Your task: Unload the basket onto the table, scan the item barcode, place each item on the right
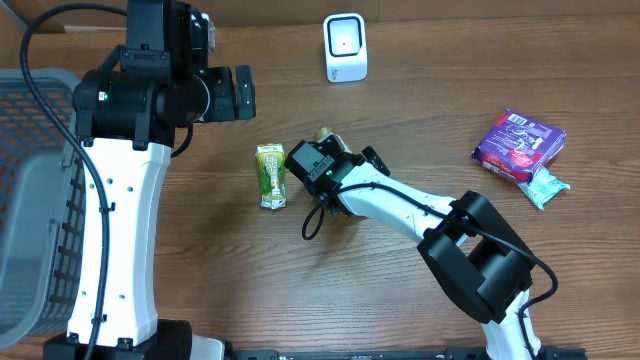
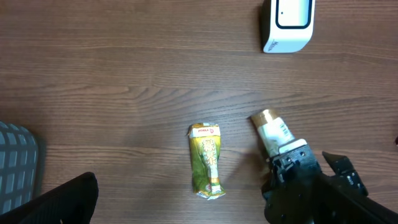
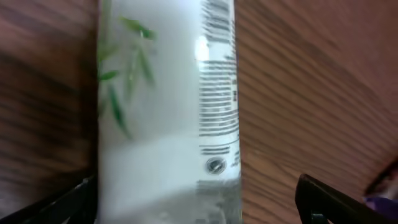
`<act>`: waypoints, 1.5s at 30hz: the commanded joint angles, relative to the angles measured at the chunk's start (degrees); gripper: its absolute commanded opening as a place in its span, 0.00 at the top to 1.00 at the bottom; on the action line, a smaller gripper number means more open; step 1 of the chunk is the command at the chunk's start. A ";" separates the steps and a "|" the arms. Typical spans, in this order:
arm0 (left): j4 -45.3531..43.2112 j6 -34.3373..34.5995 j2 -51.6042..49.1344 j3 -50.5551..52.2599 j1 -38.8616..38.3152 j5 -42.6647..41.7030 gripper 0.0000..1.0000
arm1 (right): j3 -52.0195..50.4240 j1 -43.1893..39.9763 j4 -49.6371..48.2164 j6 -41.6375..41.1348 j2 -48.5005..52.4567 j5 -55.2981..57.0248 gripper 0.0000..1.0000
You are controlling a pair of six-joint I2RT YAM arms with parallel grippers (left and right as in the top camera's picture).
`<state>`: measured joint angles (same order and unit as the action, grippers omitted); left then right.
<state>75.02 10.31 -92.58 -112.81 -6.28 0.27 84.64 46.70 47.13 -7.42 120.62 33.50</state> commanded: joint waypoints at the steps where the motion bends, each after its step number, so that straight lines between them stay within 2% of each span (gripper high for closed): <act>1: -0.24 -0.48 -0.11 -0.52 -0.11 0.33 0.00 | -0.59 0.04 -0.22 0.22 -0.04 1.79 0.00; 11: -0.24 -0.48 -0.11 -0.52 -0.11 0.31 0.00 | -1.16 -0.46 -0.94 0.28 -0.04 -3.17 0.08; 14: -0.24 -0.48 -0.11 -0.52 -0.11 0.33 0.00 | -2.45 -0.83 -1.42 0.26 -0.04 -4.35 0.15; 23: -0.24 -0.48 -0.11 -0.52 -0.11 0.33 0.00 | -3.63 -0.81 -2.43 0.28 -0.04 -4.61 0.54; 26: -0.24 -0.48 -0.11 -0.52 -0.11 0.33 0.00 | -3.63 -0.81 -2.67 0.44 -0.04 -4.57 0.73; 30: -0.24 -0.48 -0.11 -0.52 -0.11 0.31 0.00 | -3.21 -0.81 -2.56 0.42 -0.07 -4.63 0.89; 34: -0.24 -0.48 -0.11 -0.52 -0.11 0.31 0.00 | -1.11 -0.81 -1.01 -0.04 -0.24 -5.01 0.96; 40: -0.24 -0.48 -0.11 -0.52 -0.11 0.33 0.00 | 3.82 -1.07 2.29 0.00 -2.25 -6.25 0.96; 45: -0.22 -0.48 -0.11 -0.52 -0.11 0.33 0.00 | 5.11 -1.57 3.34 -0.04 -3.30 5.07 0.96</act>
<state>75.02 10.33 -92.58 -112.81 -6.28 0.30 87.24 45.80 50.61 -6.85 120.38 29.52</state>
